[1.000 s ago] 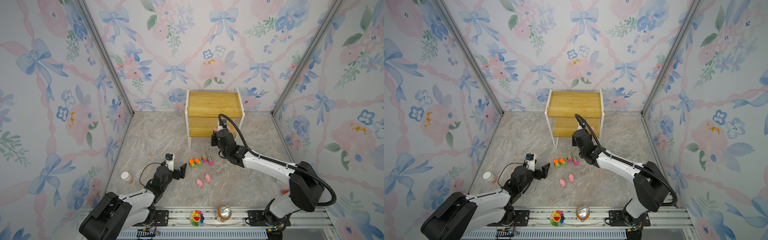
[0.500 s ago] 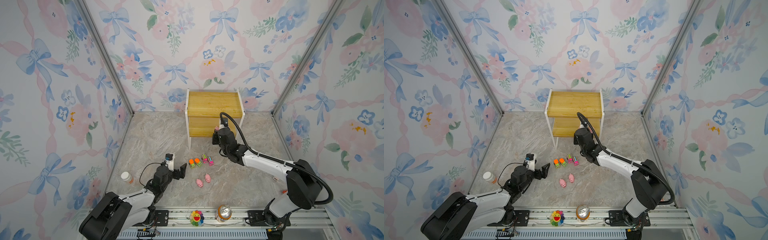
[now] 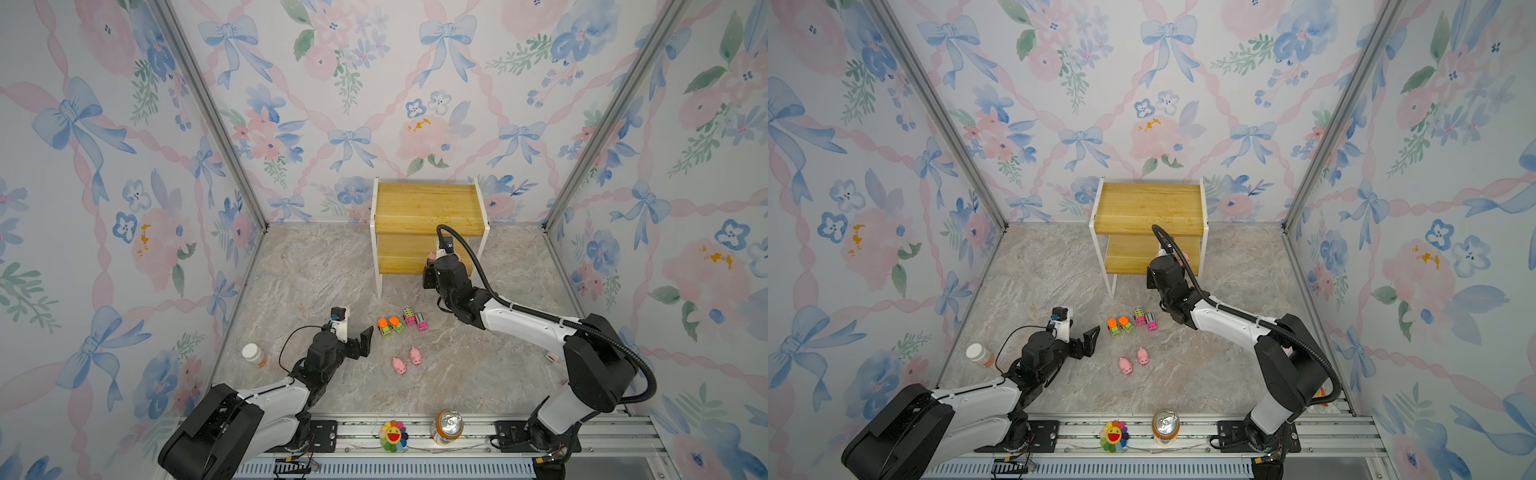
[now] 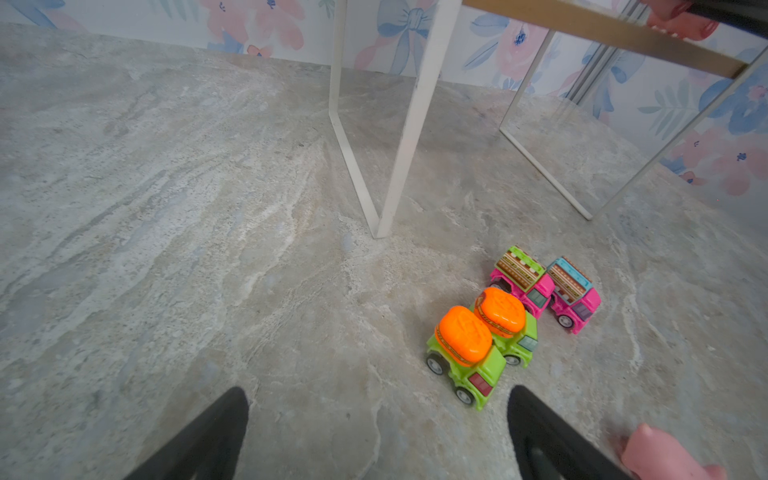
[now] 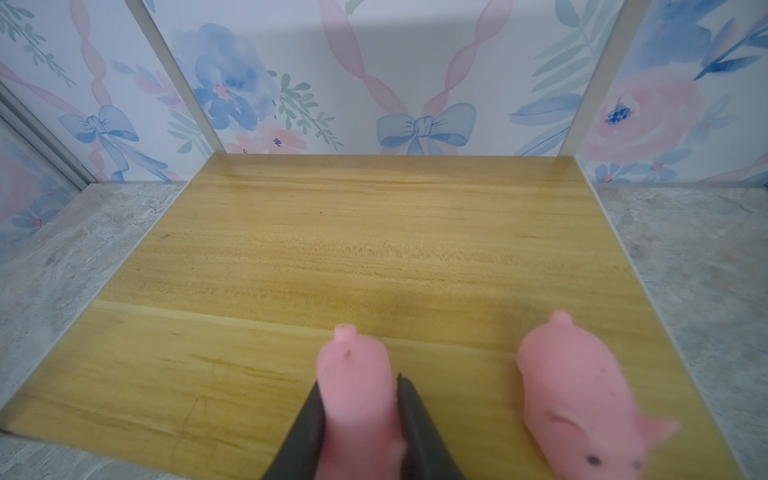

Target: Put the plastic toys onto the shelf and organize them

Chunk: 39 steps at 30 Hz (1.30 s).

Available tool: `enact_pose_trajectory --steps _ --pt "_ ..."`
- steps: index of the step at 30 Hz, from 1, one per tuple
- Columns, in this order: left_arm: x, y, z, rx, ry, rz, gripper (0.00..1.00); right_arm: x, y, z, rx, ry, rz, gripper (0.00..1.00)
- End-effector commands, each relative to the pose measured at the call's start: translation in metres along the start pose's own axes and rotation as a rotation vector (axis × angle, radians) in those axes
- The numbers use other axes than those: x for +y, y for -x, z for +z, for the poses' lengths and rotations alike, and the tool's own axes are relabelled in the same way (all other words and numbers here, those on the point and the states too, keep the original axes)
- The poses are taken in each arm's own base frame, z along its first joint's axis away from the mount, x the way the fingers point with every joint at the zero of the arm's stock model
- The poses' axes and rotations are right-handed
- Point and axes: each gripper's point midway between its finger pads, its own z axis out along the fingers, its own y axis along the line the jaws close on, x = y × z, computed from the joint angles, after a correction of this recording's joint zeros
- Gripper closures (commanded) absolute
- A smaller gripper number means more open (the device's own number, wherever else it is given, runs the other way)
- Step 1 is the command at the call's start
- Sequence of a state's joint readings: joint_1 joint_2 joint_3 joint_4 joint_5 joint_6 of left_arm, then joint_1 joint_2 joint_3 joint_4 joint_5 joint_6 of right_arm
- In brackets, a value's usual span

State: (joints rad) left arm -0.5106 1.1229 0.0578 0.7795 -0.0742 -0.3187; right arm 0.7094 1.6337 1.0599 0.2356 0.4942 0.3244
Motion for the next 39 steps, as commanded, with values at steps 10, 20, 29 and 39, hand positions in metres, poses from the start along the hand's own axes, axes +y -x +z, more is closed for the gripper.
enact_pose_trajectory --steps 10,20,29,39 --pt "0.001 0.001 0.001 -0.002 0.01 0.01 0.02 0.003 -0.001 0.002 -0.017 -0.005 -0.021 0.71" --pt "0.0 0.002 0.001 -0.005 0.007 0.008 0.02 0.006 -0.013 -0.003 -0.004 -0.024 -0.063 0.71" --pt "0.0 0.002 0.0 -0.006 0.006 0.007 0.02 0.008 -0.016 -0.005 -0.006 -0.033 -0.076 0.71" --pt "0.0 0.002 -0.001 -0.008 0.006 0.006 0.02 0.002 -0.026 -0.007 0.003 -0.052 -0.08 0.7"
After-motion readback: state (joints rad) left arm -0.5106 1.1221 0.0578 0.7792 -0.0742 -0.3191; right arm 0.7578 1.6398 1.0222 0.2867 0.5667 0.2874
